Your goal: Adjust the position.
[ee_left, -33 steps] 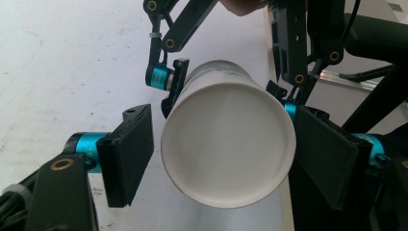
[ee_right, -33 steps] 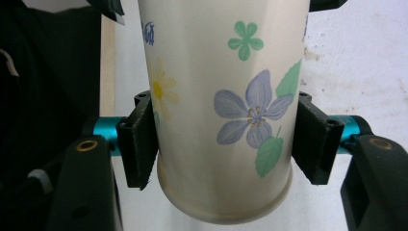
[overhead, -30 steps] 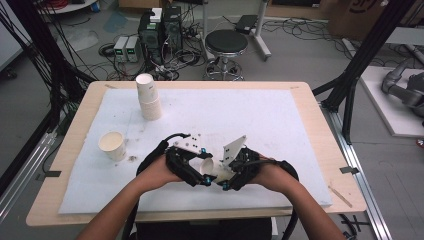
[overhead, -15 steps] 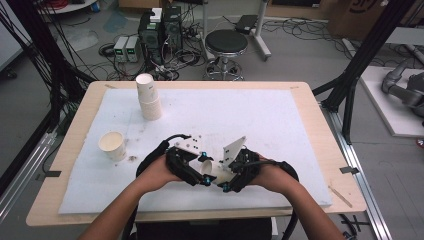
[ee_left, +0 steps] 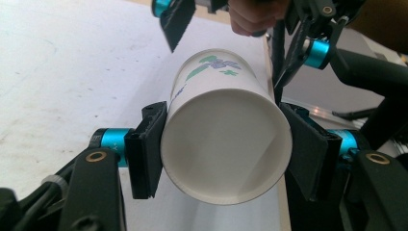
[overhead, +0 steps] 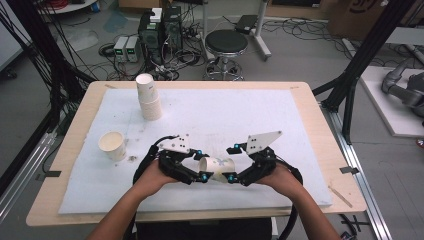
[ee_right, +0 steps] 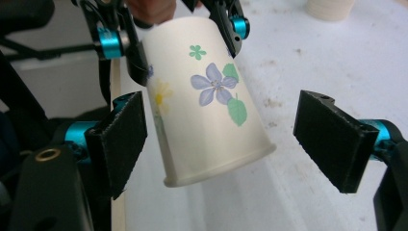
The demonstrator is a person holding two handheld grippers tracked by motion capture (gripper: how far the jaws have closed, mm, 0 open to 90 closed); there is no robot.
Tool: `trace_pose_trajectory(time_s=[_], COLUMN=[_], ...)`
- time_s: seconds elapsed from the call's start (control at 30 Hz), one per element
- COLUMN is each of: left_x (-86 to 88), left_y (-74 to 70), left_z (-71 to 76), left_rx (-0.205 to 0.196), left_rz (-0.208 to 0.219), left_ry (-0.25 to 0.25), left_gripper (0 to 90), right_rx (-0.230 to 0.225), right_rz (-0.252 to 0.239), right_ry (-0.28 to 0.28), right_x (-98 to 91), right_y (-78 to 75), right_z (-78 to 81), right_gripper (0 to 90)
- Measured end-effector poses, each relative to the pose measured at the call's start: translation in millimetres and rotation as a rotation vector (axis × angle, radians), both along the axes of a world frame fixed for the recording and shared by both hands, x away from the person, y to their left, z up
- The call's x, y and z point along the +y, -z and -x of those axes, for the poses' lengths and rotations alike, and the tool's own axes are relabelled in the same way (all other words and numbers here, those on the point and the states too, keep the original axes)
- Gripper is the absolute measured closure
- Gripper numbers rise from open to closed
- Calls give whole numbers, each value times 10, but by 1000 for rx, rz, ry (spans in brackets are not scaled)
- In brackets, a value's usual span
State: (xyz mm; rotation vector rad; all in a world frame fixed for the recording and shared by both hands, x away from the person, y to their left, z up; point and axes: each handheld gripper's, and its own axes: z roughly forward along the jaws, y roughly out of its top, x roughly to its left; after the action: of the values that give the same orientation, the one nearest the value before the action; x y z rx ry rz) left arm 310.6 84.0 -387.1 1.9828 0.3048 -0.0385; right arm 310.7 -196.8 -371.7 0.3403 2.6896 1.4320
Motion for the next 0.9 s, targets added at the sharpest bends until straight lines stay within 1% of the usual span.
trace_pose_trajectory(time_s=[0.03,0.07,0.13,0.17,0.2,0.23,0.27,0.3,0.33,0.4,0.5,0.63,0.73,0.9], left_x=[0,26,55,55,87,104,120,120,152,182,219,240,241,237], left_y=[0,10,11,11,12,12,14,14,18,27,42,47,41,40], left_z=[0,3,8,8,15,19,25,25,38,53,69,89,103,110], left_rx=[0,-5,-16,-16,-18,-24,-28,-28,-40,-49,-57,-64,-72,-79], left_rz=[0,20,42,42,72,85,99,99,124,146,179,203,216,221], left_ry=[0,-17,-30,-30,-42,-48,-51,-51,-51,-53,-46,-37,-25,-14], left_gripper=[371,371,371,372,372,372,372,372,372,373,373,373,373,373], right_rx=[3,-5,-12,-19,-21,-20,-21,-22,-22,-20,-18,-14,-12,-5], right_rz=[-19,-38,-63,-74,-85,-94,-105,-116,-125,-160,-196,-217,-224,-233], right_ry=[8,10,22,31,38,44,49,50,54,56,65,61,56,49], right_x=[-15,-28,-56,-71,-84,-98,-113,-130,-140,-176,-212,-232,-242,-249], right_y=[2,8,20,28,39,50,63,79,91,132,190,262,284,307], right_z=[12,15,28,29,35,41,48,52,59,75,88,109,112,104], right_gripper=[197,197,197,197,197,197,197,197,197,197,197,197,197,197])
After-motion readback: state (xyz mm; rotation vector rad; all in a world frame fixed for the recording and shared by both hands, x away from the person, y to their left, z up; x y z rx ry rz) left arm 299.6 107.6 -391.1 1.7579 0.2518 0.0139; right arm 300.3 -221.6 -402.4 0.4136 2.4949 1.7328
